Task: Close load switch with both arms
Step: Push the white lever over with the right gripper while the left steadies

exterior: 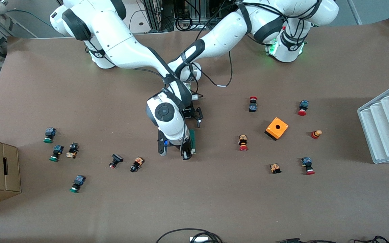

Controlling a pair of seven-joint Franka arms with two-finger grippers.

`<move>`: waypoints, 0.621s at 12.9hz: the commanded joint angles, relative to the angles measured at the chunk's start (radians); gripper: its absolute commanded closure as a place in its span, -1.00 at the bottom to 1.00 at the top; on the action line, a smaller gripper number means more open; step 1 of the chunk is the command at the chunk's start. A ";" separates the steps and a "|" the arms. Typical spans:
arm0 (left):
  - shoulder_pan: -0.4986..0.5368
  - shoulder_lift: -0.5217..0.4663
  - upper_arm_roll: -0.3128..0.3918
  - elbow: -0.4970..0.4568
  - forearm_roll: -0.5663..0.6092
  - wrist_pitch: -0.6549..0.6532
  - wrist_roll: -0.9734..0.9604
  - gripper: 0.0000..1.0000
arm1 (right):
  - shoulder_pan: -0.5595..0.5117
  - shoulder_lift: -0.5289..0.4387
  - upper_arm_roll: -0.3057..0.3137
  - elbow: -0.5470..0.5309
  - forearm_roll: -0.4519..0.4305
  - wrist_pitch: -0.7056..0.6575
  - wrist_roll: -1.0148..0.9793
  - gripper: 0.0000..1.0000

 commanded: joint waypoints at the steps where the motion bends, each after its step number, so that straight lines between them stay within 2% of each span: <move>1: -0.003 0.044 -0.003 0.019 -0.002 0.018 -0.043 -1.00 | 0.002 0.040 -0.002 0.049 0.028 0.010 0.004 0.40; 5: -0.002 0.044 -0.003 0.019 -0.002 0.018 -0.043 -1.00 | 0.000 0.034 -0.002 0.049 0.030 -0.008 0.003 0.39; 6: -0.002 0.044 -0.003 0.019 -0.002 0.018 -0.043 -1.00 | -0.012 0.022 -0.002 0.053 0.030 -0.045 0.001 0.24; 7: -0.003 0.044 -0.003 0.019 -0.002 0.018 -0.043 -1.00 | -0.020 0.008 -0.002 0.067 0.030 -0.083 0.001 -0.03; 8: -0.003 0.044 -0.003 0.019 -0.002 0.018 -0.043 -1.00 | -0.027 -0.013 -0.001 0.069 0.031 -0.118 -0.002 -0.40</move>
